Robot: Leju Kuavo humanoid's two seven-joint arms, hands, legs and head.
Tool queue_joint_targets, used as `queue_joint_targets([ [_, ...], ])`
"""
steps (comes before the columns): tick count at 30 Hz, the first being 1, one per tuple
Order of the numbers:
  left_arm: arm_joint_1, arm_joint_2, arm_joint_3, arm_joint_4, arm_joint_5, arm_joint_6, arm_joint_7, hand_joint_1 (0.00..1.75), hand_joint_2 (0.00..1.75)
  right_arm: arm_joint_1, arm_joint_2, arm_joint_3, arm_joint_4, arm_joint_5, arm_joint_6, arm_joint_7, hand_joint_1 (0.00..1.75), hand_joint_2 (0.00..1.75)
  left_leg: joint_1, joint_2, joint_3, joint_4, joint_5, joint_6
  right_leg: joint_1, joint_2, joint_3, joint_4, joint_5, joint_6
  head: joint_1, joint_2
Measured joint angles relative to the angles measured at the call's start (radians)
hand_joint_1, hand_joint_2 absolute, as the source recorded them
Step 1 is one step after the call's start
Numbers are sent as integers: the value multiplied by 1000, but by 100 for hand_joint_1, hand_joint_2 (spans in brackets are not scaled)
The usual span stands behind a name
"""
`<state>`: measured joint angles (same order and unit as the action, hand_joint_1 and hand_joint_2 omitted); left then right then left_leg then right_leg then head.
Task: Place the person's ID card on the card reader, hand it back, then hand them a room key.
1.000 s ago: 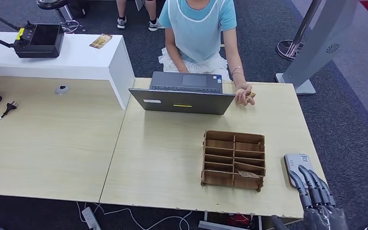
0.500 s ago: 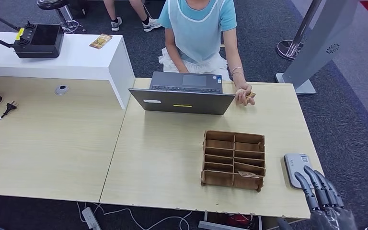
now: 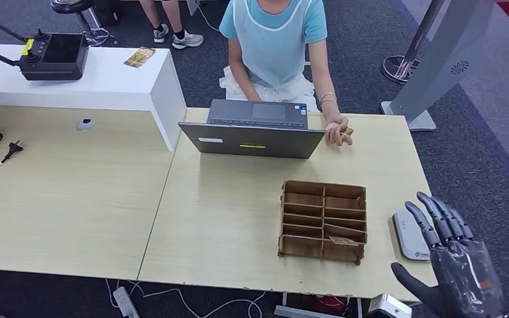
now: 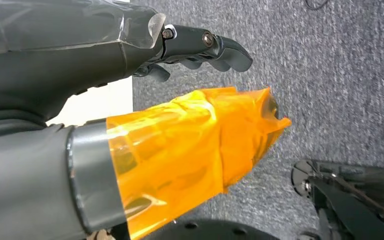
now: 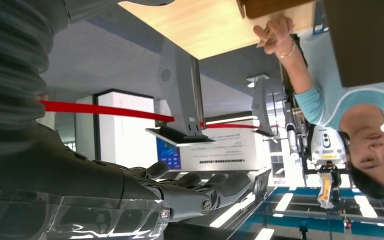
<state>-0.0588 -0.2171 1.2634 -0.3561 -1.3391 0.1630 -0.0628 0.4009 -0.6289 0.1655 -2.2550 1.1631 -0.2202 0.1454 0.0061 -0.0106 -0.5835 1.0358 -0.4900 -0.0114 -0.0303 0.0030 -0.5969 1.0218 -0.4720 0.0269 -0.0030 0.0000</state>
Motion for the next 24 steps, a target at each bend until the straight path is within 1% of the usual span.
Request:
queue_joint_targets([
  [3,-7,2,8,16,13,4,0,0,0,-40,36,-29,38,2,9,-19,0,175,0,0,0,0,0,0,0,0,0,0,0,0,0,0],
  [7,-13,3,20,31,38,10,-22,0,0,-55,68,-65,69,11,8,-33,0,175,0,0,0,0,0,0,0,-1,0,0,0,0,0,0],
  [13,-17,2,33,45,50,22,-9,0,0,-54,99,-105,83,9,7,-48,0,175,0,0,0,0,0,0,0,0,-1,0,-1,0,0,0],
  [19,-17,2,36,54,45,22,-7,0,0,-28,133,-108,82,61,-2,-43,0,175,0,0,0,0,0,0,0,0,0,0,-1,0,0,0],
  [24,-17,1,36,55,39,22,-13,0,0,-20,155,-106,81,78,-16,-37,0,175,0,0,0,0,0,0,0,0,0,0,-1,0,0,0],
])
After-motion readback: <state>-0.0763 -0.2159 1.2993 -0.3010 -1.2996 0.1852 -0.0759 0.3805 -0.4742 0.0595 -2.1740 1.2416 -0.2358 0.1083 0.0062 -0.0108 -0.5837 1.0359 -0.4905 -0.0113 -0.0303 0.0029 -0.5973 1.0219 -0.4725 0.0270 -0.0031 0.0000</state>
